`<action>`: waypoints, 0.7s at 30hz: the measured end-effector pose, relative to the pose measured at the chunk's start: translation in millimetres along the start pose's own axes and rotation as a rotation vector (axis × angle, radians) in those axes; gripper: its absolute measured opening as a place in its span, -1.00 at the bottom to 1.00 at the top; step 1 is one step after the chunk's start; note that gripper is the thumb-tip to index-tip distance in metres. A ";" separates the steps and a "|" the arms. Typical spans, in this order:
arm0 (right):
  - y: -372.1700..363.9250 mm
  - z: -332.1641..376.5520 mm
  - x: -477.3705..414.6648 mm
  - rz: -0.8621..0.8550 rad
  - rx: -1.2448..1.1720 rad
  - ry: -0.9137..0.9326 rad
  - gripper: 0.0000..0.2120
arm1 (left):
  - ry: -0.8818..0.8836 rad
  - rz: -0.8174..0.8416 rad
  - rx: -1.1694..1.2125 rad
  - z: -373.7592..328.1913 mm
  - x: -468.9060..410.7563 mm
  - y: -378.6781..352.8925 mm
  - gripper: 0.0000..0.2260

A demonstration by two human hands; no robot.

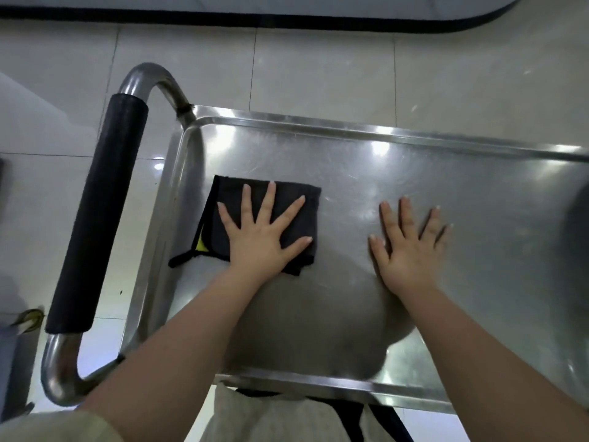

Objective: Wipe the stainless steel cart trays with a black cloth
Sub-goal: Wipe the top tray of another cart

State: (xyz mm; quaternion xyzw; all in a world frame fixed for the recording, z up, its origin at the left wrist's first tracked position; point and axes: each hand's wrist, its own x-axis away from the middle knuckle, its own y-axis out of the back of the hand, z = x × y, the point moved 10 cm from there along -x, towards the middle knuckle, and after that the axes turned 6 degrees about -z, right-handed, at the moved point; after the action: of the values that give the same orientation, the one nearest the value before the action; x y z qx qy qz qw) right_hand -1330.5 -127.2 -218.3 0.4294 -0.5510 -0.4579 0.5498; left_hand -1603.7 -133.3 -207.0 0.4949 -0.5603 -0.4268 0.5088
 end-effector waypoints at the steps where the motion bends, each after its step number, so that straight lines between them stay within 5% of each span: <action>1: -0.8 -0.3 0.1 -0.007 0.005 0.003 -0.40 | -0.010 -0.007 0.001 -7.8 -18.5 0.9 -0.35; 10: -1.9 -7.7 -7.8 -0.007 -0.008 -0.001 -0.43 | -0.103 0.046 -0.040 -84.7 -123.2 2.5 -0.32; 21: -6.9 -7.6 -12.1 -0.019 -0.018 0.001 -0.43 | -0.260 -0.031 -0.004 -108.3 136.2 -30.3 -0.30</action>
State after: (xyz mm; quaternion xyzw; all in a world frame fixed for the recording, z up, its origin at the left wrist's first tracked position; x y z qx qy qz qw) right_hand -1322.9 -117.1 -227.8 0.4298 -0.5423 -0.4678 0.5499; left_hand -1491.5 -269.7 -203.9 0.4429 -0.6129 -0.4963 0.4266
